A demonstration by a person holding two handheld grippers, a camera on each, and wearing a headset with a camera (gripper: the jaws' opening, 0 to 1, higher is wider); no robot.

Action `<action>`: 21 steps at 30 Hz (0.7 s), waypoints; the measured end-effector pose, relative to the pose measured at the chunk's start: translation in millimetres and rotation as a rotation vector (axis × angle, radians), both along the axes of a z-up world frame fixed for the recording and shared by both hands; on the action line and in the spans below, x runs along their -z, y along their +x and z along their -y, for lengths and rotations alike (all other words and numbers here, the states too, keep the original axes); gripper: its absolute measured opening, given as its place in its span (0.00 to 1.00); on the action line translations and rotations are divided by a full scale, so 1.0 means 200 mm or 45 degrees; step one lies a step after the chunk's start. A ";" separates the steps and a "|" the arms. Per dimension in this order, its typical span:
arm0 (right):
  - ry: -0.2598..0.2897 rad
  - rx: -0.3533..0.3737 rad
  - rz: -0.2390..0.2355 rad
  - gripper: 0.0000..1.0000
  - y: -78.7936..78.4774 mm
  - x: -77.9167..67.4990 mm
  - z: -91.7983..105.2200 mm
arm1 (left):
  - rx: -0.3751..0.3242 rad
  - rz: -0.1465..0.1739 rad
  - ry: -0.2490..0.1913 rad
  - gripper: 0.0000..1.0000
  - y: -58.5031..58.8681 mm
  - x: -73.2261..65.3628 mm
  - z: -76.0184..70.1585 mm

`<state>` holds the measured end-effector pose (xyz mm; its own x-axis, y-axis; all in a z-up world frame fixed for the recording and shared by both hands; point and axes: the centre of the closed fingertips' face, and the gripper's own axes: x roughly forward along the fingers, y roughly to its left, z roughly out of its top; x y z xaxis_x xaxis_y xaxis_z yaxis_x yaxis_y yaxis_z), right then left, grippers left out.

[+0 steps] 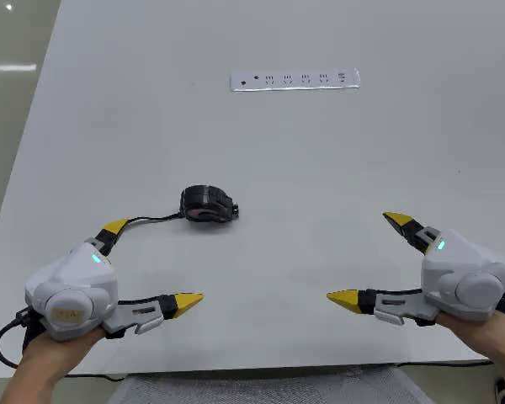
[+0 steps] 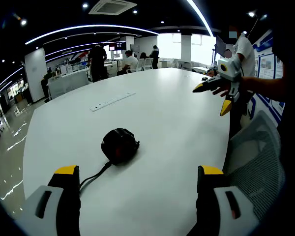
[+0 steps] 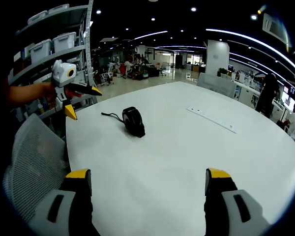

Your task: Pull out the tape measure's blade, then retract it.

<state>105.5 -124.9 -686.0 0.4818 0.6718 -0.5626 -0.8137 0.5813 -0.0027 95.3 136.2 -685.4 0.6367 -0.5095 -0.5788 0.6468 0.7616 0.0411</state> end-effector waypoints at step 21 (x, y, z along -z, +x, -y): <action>-0.007 -0.009 0.002 0.99 0.00 0.00 0.00 | 0.007 0.000 -0.002 0.98 -0.01 -0.01 0.02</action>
